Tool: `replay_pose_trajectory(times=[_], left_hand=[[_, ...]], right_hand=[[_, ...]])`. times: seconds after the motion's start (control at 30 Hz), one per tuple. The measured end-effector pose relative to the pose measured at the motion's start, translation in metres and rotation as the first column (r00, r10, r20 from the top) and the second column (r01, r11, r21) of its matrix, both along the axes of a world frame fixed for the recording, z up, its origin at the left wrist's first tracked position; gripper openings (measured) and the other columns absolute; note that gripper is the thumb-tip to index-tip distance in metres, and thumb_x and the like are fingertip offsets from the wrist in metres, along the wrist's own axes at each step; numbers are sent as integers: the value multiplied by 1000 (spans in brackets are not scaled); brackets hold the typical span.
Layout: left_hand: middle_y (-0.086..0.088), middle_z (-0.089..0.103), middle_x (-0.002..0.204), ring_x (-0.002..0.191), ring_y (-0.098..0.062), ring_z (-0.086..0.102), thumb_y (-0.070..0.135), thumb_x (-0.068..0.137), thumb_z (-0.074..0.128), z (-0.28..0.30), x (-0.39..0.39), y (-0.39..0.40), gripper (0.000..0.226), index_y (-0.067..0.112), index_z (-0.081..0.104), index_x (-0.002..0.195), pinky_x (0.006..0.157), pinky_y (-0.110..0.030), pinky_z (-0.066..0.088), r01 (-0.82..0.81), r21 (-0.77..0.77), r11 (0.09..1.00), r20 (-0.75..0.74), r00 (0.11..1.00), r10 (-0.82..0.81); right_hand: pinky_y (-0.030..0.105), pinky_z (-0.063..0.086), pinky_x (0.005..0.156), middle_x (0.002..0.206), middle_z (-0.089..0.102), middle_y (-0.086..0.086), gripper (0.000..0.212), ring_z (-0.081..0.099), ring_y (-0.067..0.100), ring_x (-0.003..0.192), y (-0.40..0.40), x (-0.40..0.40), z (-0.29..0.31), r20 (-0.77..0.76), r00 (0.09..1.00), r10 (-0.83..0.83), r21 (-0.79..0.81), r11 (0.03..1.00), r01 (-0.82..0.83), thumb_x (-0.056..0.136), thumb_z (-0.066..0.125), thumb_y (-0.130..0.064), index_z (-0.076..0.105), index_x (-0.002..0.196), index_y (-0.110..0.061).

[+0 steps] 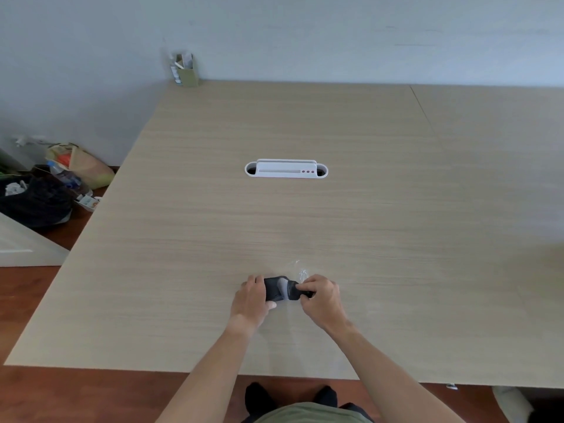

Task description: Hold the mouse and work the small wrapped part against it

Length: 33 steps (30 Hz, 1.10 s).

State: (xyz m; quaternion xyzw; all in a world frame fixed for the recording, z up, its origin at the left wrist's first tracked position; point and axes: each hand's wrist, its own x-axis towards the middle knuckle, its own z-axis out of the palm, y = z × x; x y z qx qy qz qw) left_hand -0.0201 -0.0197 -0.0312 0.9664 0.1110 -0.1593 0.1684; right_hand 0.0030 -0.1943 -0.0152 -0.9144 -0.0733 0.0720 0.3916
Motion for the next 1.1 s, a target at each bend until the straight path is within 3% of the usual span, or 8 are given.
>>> replay_pose_trajectory(times=[0.2,0.37,0.57,0.73,0.83,0.93,1.03,1.1], left_hand=[[-8,53,125,113,-28,56,38,81,75,3,2,0,59,9,48,125,94,-35,47,-18,0,1000,-29,999,18],[-8,55,123,111,-28,59,39,77,78,4,3,-2,61,7,50,121,91,-33,48,-53,-24,998,-48,998,51],[-10,56,118,107,-29,59,36,73,81,7,5,-1,61,6,51,116,87,-34,47,-83,-43,996,-61,995,81],[-9,57,117,106,-29,59,37,70,82,7,7,-1,63,6,51,115,86,-33,48,-84,-48,995,-74,994,80],[-9,57,116,106,-29,59,37,69,82,7,8,1,63,7,51,114,87,-34,48,-67,-27,997,-85,994,65],[-9,56,115,106,-28,58,34,67,82,6,9,5,63,9,50,114,86,-34,48,-47,-14,999,-103,994,45],[-8,55,115,106,-29,57,29,67,83,6,11,8,64,10,50,117,85,-34,48,-25,-33,999,-137,990,20],[-8,55,113,103,-29,58,24,66,83,5,13,10,60,10,51,115,80,-34,48,-6,-53,999,-150,989,-2]], right_hand=[[17,47,58,82,67,4,29,59,13,68,-4,2,-5,68,994,-84,-27,996,86,73,62,14,77,90,-3],[8,46,62,83,71,3,26,59,6,67,11,-8,-5,67,994,92,38,995,-94,71,68,9,78,88,-8],[14,43,56,83,65,5,29,59,16,68,2,1,-12,58,992,-113,-30,993,115,74,60,16,76,91,-1],[7,45,60,79,70,2,21,60,9,66,10,-3,-9,78,995,56,33,998,-58,70,71,8,79,82,-7],[19,47,58,77,69,6,26,64,19,66,5,0,-14,62,998,-31,-4,999,32,67,64,14,78,79,-4],[7,42,59,79,70,6,27,61,15,65,7,5,-7,119,987,-109,31,994,106,67,63,14,78,82,-3],[2,41,60,78,71,2,26,62,11,66,17,5,1,109,994,-23,64,998,16,66,63,8,79,79,-7],[12,46,59,72,71,4,24,62,15,65,20,2,0,54,997,53,31,998,-55,66,59,7,77,73,-7]])
